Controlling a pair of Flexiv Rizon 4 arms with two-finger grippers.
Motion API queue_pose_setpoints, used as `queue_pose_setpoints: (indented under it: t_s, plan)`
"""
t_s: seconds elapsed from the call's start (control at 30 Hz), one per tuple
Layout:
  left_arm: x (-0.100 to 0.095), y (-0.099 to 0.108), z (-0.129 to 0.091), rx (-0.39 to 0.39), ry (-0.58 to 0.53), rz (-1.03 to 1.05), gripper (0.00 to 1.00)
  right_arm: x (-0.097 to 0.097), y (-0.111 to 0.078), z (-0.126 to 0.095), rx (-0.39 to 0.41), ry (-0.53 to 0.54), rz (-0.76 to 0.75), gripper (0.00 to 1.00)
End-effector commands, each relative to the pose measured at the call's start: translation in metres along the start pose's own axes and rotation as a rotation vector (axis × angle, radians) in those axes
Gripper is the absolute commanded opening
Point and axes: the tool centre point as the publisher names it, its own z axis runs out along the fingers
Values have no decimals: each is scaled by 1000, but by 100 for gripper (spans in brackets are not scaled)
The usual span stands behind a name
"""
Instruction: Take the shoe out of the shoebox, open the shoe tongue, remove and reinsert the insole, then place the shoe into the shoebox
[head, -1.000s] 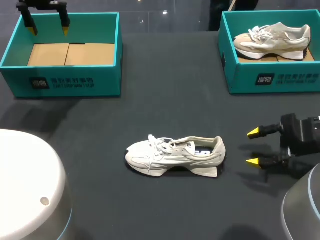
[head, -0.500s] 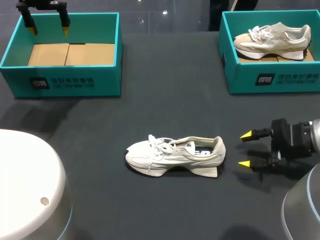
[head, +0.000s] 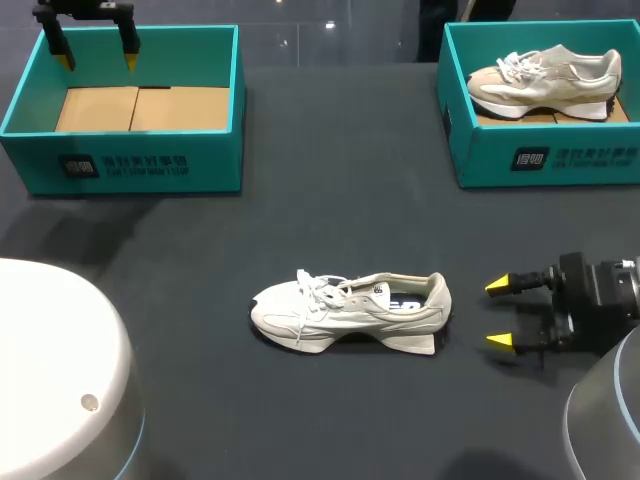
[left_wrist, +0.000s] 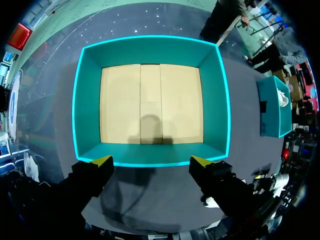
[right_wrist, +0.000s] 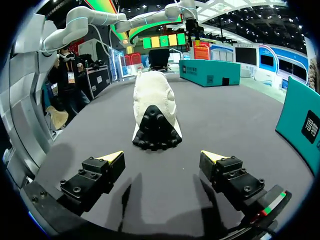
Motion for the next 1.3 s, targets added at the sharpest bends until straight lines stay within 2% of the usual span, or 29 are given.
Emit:
queue_pose_setpoints:
  t_s: [0.03,0.53,1.13,1.3]
  plan:
    - [0,0,0,0,-1,0,100,-4,-1,5,-10,9,-3,100]
    - [0,0,0,0,-1,0,100,-7,-6,12,-50,25,17,100]
    - [0,0,0,0,-1,0,100,11,13,35,-74,9,4,100]
    - [0,0,0,0,-1,0,100,11,16,41,-79,1,0,100]
